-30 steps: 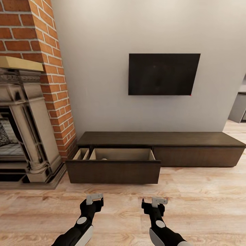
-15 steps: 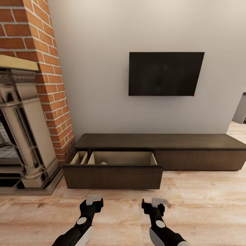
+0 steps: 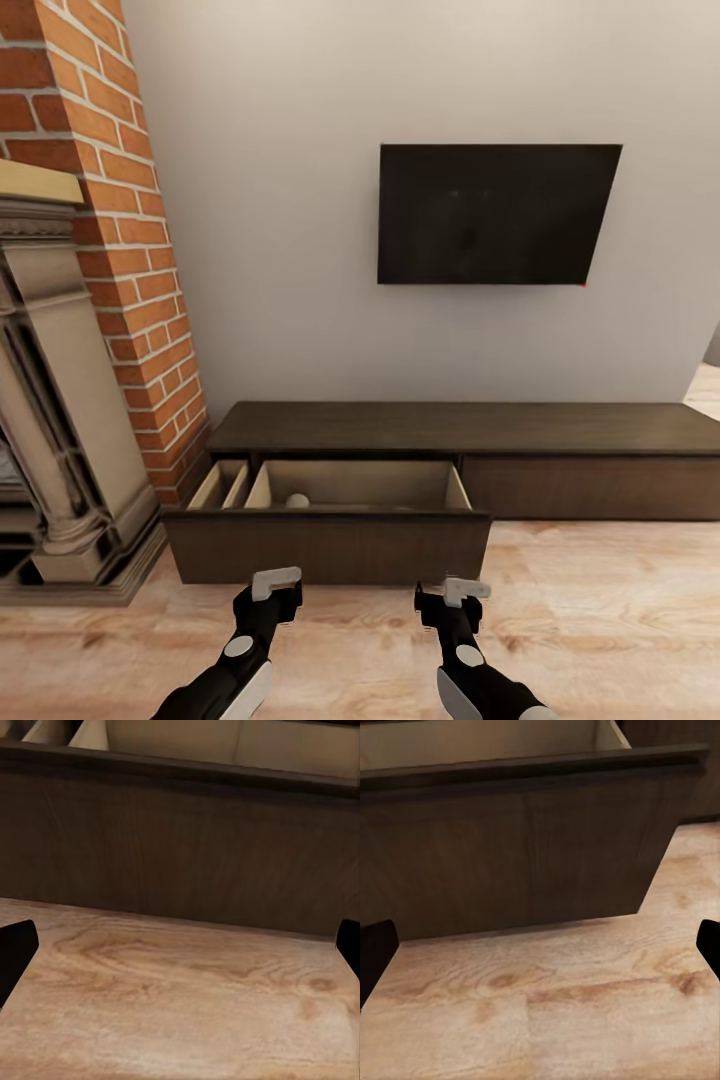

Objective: Place each of the two pumpkins and all three candles from the living room inside a cabinet in the living room (use any cabinet), then make sure every cabinet is closed, and position the cauldron so it is next to a table in the living room.

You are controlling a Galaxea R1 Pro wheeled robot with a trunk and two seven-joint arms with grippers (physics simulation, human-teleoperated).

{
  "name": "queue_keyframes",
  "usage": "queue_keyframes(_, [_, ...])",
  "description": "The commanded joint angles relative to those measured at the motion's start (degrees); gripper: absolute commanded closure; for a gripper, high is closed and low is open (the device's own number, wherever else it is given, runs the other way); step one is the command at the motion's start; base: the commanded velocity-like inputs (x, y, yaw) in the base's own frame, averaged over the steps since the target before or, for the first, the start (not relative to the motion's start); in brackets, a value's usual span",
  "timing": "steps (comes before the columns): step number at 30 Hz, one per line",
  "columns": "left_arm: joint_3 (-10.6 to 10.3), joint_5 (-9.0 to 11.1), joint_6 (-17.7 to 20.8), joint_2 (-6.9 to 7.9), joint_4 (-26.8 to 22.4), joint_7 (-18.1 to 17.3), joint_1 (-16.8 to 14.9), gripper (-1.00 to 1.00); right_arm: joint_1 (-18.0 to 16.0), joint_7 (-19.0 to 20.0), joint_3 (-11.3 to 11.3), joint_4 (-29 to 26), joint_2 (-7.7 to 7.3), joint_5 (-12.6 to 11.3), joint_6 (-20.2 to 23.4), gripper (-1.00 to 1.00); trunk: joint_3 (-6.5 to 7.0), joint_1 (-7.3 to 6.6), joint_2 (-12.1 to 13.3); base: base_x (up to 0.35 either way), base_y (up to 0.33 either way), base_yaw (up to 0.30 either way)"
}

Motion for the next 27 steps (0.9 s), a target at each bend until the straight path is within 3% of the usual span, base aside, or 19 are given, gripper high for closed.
queue_keyframes(1, [-0.5, 0.6, -0.4, 0.08, 0.0, 0.4, -0.1, -1.0, -0.1, -0.3, 0.5, 0.0, -0.02, -0.5, -0.3, -1.0, -0.06, 0.02, 0.0, 0.3, 0.0, 0.0])
queue_keyframes(13, [-0.4, 0.6, -0.4, 0.15, 0.0, 0.4, -0.1, -1.0, -0.1, -0.3, 0.5, -0.1, -0.02, -0.5, -0.3, -1.0, -0.06, 0.02, 0.0, 0.246, 0.0, 0.0])
queue_keyframes(21, [-0.4, 0.6, -0.6, 0.15, -0.1, 0.4, -0.1, -1.0, -0.1, -0.3, 0.5, -0.1, -0.02, -0.5, -0.3, -1.0, -0.06, 0.02, 0.0, 0.033, 0.0, 0.0])
queue_keyframes(27, [-0.4, 0.6, -0.6, 0.16, -0.2, 0.4, -0.1, -1.0, -0.1, -0.3, 0.5, -0.1, -0.02, -0.5, -0.3, -1.0, -1.14, 1.34, -2.4, 0.001, 0.0, 0.0])
